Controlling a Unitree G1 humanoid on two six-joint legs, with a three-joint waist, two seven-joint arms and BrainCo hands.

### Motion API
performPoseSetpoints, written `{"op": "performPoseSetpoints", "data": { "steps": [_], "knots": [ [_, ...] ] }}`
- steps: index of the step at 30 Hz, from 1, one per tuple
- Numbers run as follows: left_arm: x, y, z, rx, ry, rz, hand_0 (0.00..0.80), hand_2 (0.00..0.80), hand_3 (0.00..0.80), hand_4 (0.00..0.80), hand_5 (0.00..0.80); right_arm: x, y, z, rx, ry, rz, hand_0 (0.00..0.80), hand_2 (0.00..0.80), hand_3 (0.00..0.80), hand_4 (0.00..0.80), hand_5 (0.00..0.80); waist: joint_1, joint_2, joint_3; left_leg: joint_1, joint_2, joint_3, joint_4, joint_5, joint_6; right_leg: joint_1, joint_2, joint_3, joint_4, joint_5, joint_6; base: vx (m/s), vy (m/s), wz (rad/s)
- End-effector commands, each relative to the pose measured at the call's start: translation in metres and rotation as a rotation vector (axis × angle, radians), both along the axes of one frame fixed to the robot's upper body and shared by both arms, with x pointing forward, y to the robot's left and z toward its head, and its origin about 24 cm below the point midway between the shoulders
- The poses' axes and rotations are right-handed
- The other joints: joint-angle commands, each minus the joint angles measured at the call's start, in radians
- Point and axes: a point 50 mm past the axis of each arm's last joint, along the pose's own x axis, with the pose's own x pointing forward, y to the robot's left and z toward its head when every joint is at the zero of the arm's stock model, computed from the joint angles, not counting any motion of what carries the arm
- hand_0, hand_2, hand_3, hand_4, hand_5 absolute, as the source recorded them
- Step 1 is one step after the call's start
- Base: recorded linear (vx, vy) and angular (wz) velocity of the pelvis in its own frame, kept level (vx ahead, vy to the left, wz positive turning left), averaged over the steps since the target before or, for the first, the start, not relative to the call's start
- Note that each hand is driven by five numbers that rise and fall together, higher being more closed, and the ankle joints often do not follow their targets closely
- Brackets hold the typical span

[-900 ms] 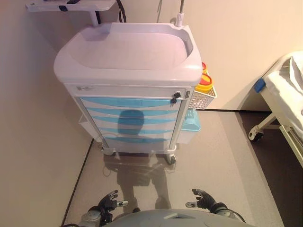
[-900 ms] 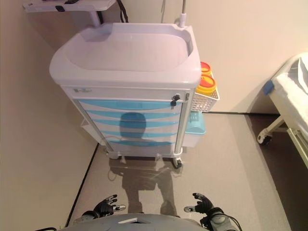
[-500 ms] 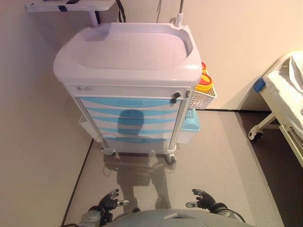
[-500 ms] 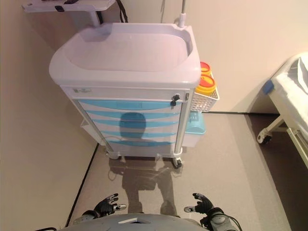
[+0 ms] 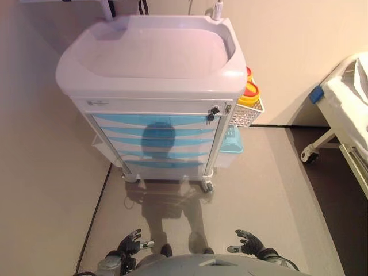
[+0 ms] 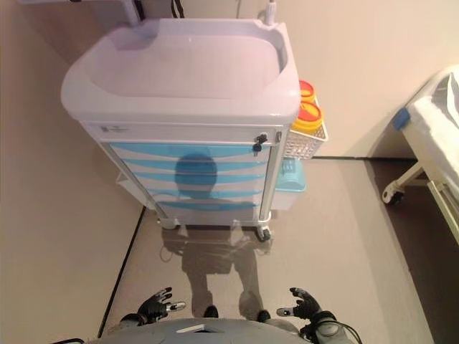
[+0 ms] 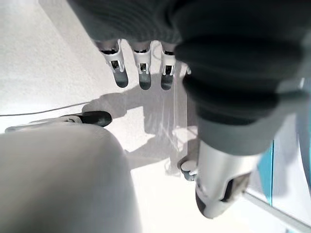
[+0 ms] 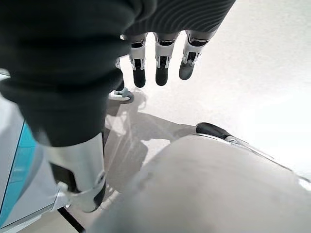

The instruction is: Open the drawer and pick up the medicine

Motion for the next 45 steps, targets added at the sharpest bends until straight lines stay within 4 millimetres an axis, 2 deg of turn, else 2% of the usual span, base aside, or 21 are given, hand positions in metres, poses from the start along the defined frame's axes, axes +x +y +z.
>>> {"op": "performPoseSetpoints", "data": {
  "steps": [1, 7, 13, 18, 19, 21, 22, 23, 24, 25, 30, 31, 33, 40, 42, 43, 45],
  "knots": [
    [0.026, 0.001, 0.008, -0.005, -0.106, 0.091, 0.000, 0.000, 0.000, 0.000, 0.000, 0.017, 0.003, 0.005, 0.007, -0.076, -0.015, 0.000, 0.000, 0.000, 0.000, 0.000, -0.009, -0.007, 0.028, -0.003, -0.060, -0.002, 0.015, -0.100, 0.045, -0.066, -0.029, 0.003, 0.059, 0.032, 0.072, 0.054, 0.044, 0.02],
    [0.053, 0.004, 0.019, -0.036, -0.223, 0.175, 0.000, 0.000, 0.000, 0.000, 0.000, 0.035, 0.001, 0.011, -0.012, -0.132, 0.000, 0.000, 0.000, 0.000, 0.000, 0.000, -0.024, -0.001, 0.085, -0.068, -0.061, 0.022, 0.058, -0.107, 0.056, -0.152, -0.041, 0.028, 0.110, 0.035, 0.073, -0.026, 0.064, -0.13],
    [0.107, 0.010, 0.051, -0.145, -0.483, 0.340, 0.000, 0.000, 0.000, 0.000, 0.000, 0.063, -0.003, 0.024, -0.026, -0.211, -0.004, 0.000, 0.000, 0.000, 0.000, 0.000, -0.038, -0.020, 0.179, -0.191, -0.066, 0.068, 0.186, -0.130, 0.071, -0.257, -0.049, 0.076, 0.180, 0.040, 0.069, -0.086, 0.045, -0.27],
    [0.166, 0.015, 0.105, -0.369, -0.825, 0.495, 0.000, 0.000, 0.000, 0.000, 0.000, 0.085, -0.006, 0.035, -0.034, -0.282, -0.018, 0.000, 0.000, 0.000, 0.000, 0.000, -0.056, -0.053, 0.259, -0.361, -0.063, 0.091, 0.391, -0.181, 0.087, -0.399, -0.057, 0.117, 0.295, 0.041, 0.065, -0.123, 0.022, -0.25],
    [0.170, 0.015, 0.110, -0.396, -0.857, 0.500, 0.000, 0.000, 0.000, 0.000, 0.000, 0.087, -0.006, 0.036, -0.034, -0.288, -0.026, 0.000, 0.000, 0.000, 0.000, 0.000, -0.057, -0.055, 0.260, -0.379, -0.061, 0.092, 0.410, -0.188, 0.088, -0.415, -0.055, 0.120, 0.307, 0.040, 0.064, -0.135, 0.027, -0.40],
    [0.195, 0.018, 0.143, -0.514, -1.011, 0.534, 0.000, 0.000, 0.000, 0.000, 0.000, 0.093, -0.008, 0.040, -0.030, -0.324, -0.060, 0.000, 0.000, 0.000, 0.000, 0.000, -0.071, -0.066, 0.284, -0.449, -0.059, 0.097, 0.500, -0.224, 0.098, -0.487, -0.044, 0.143, 0.369, 0.030, 0.059, -0.101, 0.025, -0.32],
    [0.200, 0.018, 0.150, -0.543, -1.045, 0.537, 0.000, 0.000, 0.000, 0.000, 0.000, 0.094, -0.009, 0.041, -0.032, -0.331, -0.068, 0.000, 0.000, 0.000, 0.000, 0.000, -0.074, -0.068, 0.287, -0.464, -0.059, 0.097, 0.517, -0.232, 0.099, -0.501, -0.040, 0.149, 0.379, 0.029, 0.057, -0.080, 0.032, -0.18],
    [0.214, 0.023, 0.172, -0.618, -1.136, 0.551, 0.000, 0.000, 0.000, 0.000, 0.000, 0.096, -0.010, 0.043, -0.038, -0.345, -0.072, 0.000, 0.000, 0.000, 0.000, 0.000, -0.086, -0.075, 0.295, -0.500, -0.054, 0.101, 0.559, -0.250, 0.102, -0.533, -0.033, 0.160, 0.403, 0.026, 0.051, -0.065, 0.031, -0.19],
    [0.220, 0.026, 0.185, -0.671, -1.187, 0.558, 0.000, 0.000, 0.000, 0.000, 0.000, 0.095, -0.011, 0.044, -0.040, -0.351, -0.074, 0.000, 0.000, 0.000, 0.000, 0.000, -0.091, -0.077, 0.298, -0.522, -0.051, 0.103, 0.585, -0.261, 0.103, -0.554, -0.027, 0.165, 0.420, 0.022, 0.048, -0.051, 0.029, -0.21],
    [0.222, 0.027, 0.189, -0.688, -1.206, 0.555, 0.000, 0.000, 0.000, 0.000, 0.000, 0.095, -0.012, 0.043, -0.042, -0.352, -0.075, 0.000, 0.000, 0.000, 0.000, 0.000, -0.093, -0.078, 0.299, -0.530, -0.050, 0.104, 0.593, -0.264, 0.103, -0.561, -0.025, 0.167, 0.425, 0.021, 0.047, -0.021, 0.025, -0.22],
    [0.246, 0.042, 0.248, -0.860, -1.439, 0.526, 0.000, 0.000, 0.000, 0.000, 0.000, 0.088, -0.014, 0.043, -0.048, -0.365, -0.072, 0.000, 0.000, 0.000, 0.000, 0.000, -0.121, -0.093, 0.318, -0.618, -0.044, 0.106, 0.696, -0.309, 0.109, -0.637, 0.001, 0.187, 0.490, 0.006, 0.032, -0.020, 0.014, -0.11],
    [0.247, 0.043, 0.252, -0.867, -1.450, 0.524, 0.000, 0.000, 0.000, 0.000, 0.000, 0.087, -0.014, 0.043, -0.047, -0.367, -0.071, 0.000, 0.000, 0.000, 0.000, 0.000, -0.122, -0.093, 0.318, -0.626, -0.043, 0.105, 0.705, -0.312, 0.108, -0.645, 0.003, 0.188, 0.496, 0.005, 0.031, -0.001, 0.019, -0.07],
    [0.255, 0.048, 0.276, -0.913, -1.527, 0.502, 0.000, 0.000, 0.000, 0.000, 0.000, 0.084, -0.015, 0.042, -0.046, -0.370, -0.070, 0.000, 0.000, 0.000, 0.000, 0.000, -0.133, -0.097, 0.324, -0.653, -0.042, 0.106, 0.737, -0.325, 0.109, -0.669, 0.011, 0.192, 0.516, 0.000, 0.025, 0.013, 0.024, -0.08],
    [0.266, 0.067, 0.347, -1.049, -1.727, 0.502, 0.000, 0.000, 0.000, 0.000, 0.000, 0.078, -0.016, 0.043, -0.040, -0.381, -0.039, 0.000, 0.000, 0.000, 0.000, 0.000, -0.166, -0.114, 0.329, -0.716, -0.030, 0.116, 0.837, -0.373, 0.117, -0.733, 0.021, 0.206, 0.558, -0.002, 0.017, 0.008, 0.005, -0.02],
    [0.267, 0.071, 0.364, -1.084, -1.769, 0.514, 0.000, 0.000, 0.000, 0.000, 0.000, 0.077, -0.018, 0.043, -0.044, -0.382, -0.028, 0.000, 0.000, 0.000, 0.000, 0.000, -0.175, -0.114, 0.329, -0.735, -0.027, 0.115, 0.864, -0.383, 0.118, -0.754, 0.024, 0.209, 0.576, -0.005, 0.016, 0.058, 0.026, -0.01],
    [0.268, 0.073, 0.371, -1.102, -1.786, 0.519, 0.000, 0.000, 0.000, 0.000, 0.000, 0.075, -0.018, 0.043, -0.045, -0.380, -0.025, 0.000, 0.000, 0.000, 0.000, 0.000, -0.175, -0.107, 0.325, -0.729, -0.026, 0.104, 0.873, -0.415, 0.116, -0.754, 0.030, 0.210, 0.592, -0.032, 0.018, 0.119, 0.060, -0.07],
    [0.268, 0.078, 0.389, -1.136, -1.838, 0.516, 0.000, 0.000, 0.000, 0.000, 0.000, 0.074, -0.019, 0.042, -0.050, -0.377, -0.015, 0.000, 0.000, 0.000, 0.000, 0.000, -0.185, -0.107, 0.324, -0.742, -0.020, 0.108, 0.894, -0.423, 0.116, -0.770, 0.033, 0.214, 0.605, -0.033, 0.017, 0.065, 0.038, -0.08]
  ]
}}
